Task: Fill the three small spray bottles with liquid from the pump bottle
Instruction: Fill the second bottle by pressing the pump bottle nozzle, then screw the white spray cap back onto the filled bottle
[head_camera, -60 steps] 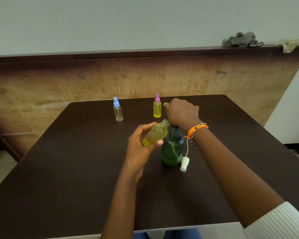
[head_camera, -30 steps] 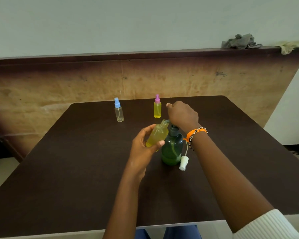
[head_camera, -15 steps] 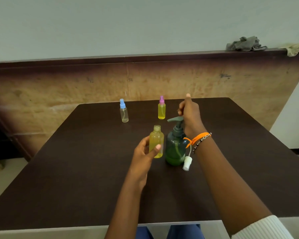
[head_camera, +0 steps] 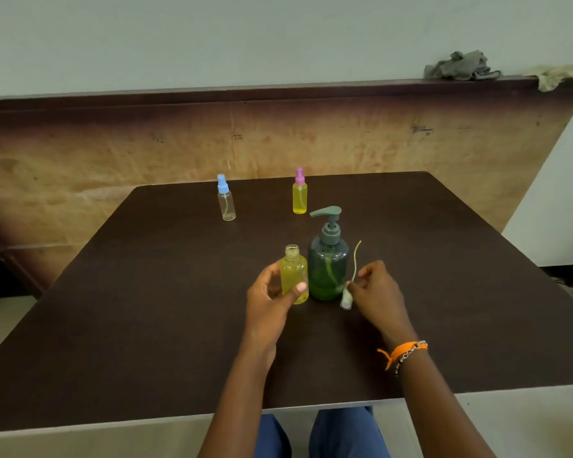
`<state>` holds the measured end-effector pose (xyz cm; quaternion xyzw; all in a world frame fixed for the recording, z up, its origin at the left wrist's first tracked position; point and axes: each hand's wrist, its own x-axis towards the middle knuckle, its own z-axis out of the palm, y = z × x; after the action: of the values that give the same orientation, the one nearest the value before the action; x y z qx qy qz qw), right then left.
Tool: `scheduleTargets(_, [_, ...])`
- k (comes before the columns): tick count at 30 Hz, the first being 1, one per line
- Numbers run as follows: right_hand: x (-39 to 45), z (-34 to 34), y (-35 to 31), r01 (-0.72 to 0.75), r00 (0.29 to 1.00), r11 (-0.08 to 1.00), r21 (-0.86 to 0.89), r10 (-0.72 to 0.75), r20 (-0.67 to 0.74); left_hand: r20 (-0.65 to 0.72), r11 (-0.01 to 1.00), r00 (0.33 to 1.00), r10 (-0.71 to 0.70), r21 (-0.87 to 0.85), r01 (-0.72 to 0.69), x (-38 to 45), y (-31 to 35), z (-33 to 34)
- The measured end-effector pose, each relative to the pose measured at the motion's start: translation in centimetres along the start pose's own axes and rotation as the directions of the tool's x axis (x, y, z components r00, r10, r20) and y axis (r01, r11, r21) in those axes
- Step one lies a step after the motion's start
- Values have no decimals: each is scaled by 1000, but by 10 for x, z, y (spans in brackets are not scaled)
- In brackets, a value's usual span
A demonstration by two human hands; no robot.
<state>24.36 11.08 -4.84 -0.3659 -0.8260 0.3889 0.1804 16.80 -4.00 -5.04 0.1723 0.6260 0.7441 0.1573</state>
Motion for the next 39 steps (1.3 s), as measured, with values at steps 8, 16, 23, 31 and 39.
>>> scheduleTargets(8, [-5,4,-2,41,999,985,-167,-44,-16,-19,1000,1000,11,1,-11,-3,12,0])
scheduleTargets(16, [-7,-40,-29,224,903,973,53,-187,-387,-39,998,998,55,-16,-56,0,33,4])
scheduleTargets(23, [-2,-76,-84,675,538,718,-172,-638,-551,-60,985,985,160,-62,-164,6,68,14])
scheduleTargets(31, [9,-85,-110,795,416,564,-224,-776,-474,-123,977,970,208,-22,-213,10,79,4])
scheduleTargets(39, [21,-93,-124,863,398,437,-252,-897,-192,-101,977,972,210,-12,-213,10,79,4])
